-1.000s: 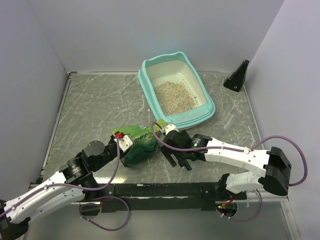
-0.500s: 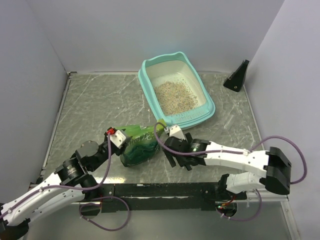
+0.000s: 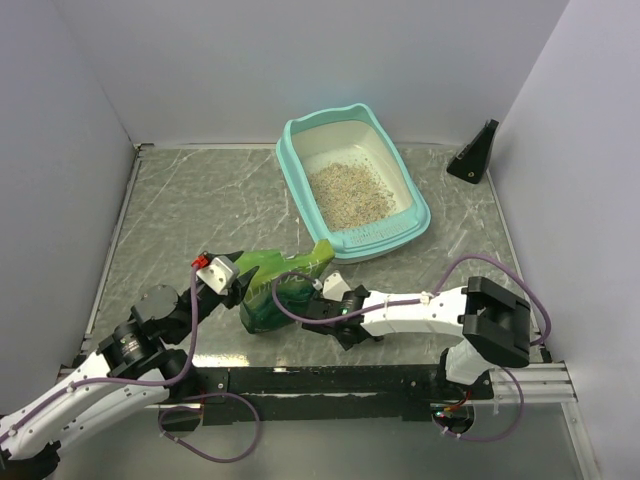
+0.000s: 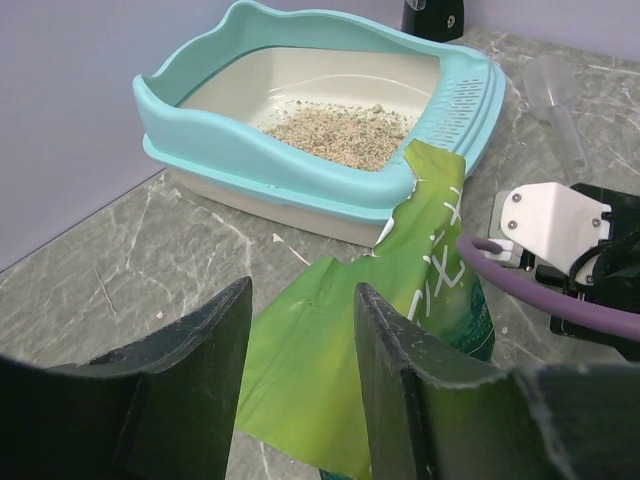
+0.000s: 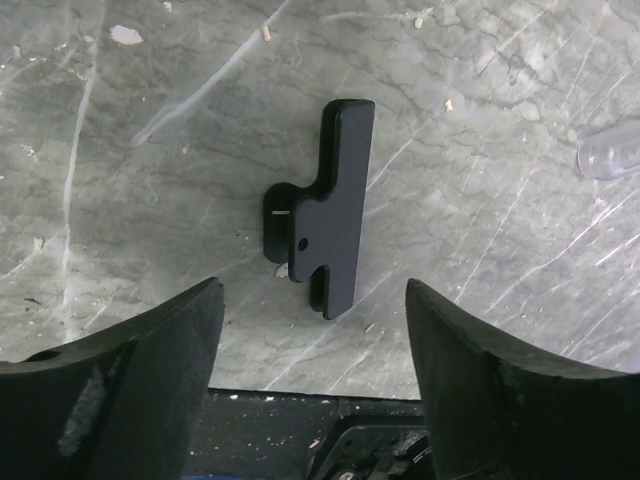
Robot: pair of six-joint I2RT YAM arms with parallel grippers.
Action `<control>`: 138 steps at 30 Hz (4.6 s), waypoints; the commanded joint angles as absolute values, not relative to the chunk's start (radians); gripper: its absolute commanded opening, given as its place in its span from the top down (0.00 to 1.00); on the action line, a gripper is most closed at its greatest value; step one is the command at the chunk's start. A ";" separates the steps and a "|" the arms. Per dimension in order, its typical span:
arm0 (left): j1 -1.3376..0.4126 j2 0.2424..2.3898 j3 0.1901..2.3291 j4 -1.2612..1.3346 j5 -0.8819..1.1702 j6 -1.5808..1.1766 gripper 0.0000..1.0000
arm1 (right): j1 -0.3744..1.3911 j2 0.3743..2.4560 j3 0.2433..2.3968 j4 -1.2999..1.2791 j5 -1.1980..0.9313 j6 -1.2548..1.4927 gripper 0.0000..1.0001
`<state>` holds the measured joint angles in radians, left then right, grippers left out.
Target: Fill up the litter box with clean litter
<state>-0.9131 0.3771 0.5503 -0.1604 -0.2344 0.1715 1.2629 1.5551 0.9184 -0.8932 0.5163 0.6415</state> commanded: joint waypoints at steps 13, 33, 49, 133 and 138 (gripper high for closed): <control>-0.908 0.377 0.569 -0.120 -0.236 0.166 0.49 | 1.193 1.589 0.937 -0.818 0.485 0.578 0.50; -0.908 0.379 0.566 -0.124 -0.227 0.167 0.48 | 1.164 1.660 0.930 -0.834 0.455 0.551 1.00; -0.908 0.379 0.639 -0.184 -0.134 0.124 0.46 | 1.210 1.197 1.045 -1.058 0.474 0.572 1.00; -0.908 0.485 0.667 0.206 0.537 -0.678 0.99 | 1.098 0.821 1.103 -0.350 -0.287 0.413 0.37; -0.908 0.477 0.669 0.193 0.531 -0.673 0.99 | 1.091 0.762 1.074 -0.365 -0.267 0.399 0.36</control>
<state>-0.9112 0.4889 0.6445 0.1837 0.5266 -0.6918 1.0992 0.8211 1.0908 -0.3630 -0.3046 0.4225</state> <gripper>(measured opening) 0.122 0.643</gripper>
